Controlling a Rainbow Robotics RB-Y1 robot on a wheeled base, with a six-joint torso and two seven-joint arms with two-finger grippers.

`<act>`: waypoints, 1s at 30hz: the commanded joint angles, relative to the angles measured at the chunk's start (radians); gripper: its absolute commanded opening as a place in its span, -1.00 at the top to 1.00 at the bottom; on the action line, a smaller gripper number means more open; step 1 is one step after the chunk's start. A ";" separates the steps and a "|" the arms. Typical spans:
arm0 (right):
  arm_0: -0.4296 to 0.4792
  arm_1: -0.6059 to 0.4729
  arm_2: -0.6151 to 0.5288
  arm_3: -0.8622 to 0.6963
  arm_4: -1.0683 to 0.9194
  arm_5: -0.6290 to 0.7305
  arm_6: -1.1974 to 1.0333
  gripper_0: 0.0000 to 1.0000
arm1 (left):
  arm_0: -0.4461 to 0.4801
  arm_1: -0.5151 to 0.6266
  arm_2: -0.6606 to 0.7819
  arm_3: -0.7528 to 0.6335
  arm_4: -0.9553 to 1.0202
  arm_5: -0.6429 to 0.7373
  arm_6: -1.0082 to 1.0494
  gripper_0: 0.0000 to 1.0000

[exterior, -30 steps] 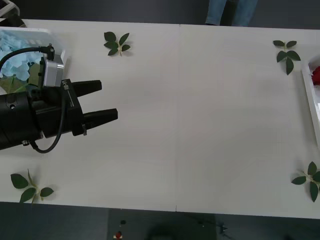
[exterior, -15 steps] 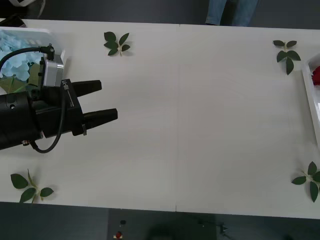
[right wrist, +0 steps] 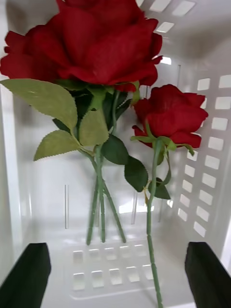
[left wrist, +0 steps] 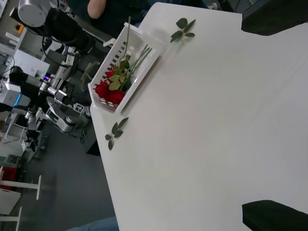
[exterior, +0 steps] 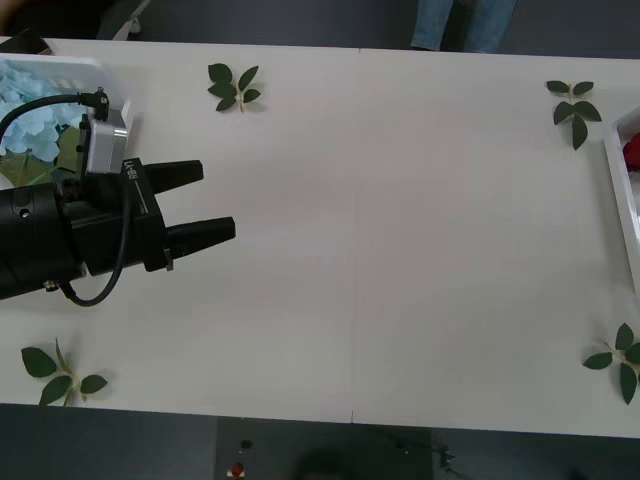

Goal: Put the red flowers into the right box and the blue flowers into the left box

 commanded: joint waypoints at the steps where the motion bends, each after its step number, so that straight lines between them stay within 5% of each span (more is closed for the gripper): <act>1: -0.012 0.001 -0.006 -0.002 -0.089 0.031 0.041 -1.00 | -0.013 0.008 0.001 -0.009 0.002 -0.005 -0.008 -1.00; 7: 0.014 0.048 -0.020 -0.037 -0.382 0.099 0.121 -1.00 | -0.013 0.008 0.001 -0.009 0.002 -0.005 -0.008 -1.00; 17: 0.121 0.137 -0.029 -0.175 -0.689 -0.047 0.338 -1.00 | -0.013 0.008 0.001 -0.009 0.002 -0.005 -0.008 -1.00; 22: 0.215 0.100 -0.070 -0.410 -0.739 -0.168 0.368 -1.00 | -0.013 0.008 0.001 -0.009 0.002 -0.005 -0.008 -1.00; 26: 0.350 0.001 -0.141 -0.747 -0.738 -0.323 0.301 -1.00 | -0.013 0.008 0.001 -0.009 0.002 -0.005 -0.008 -1.00; 30: 0.488 -0.036 -0.259 -0.966 -0.767 -0.343 0.273 -1.00 | -0.013 0.008 0.001 -0.009 0.002 -0.005 -0.008 -1.00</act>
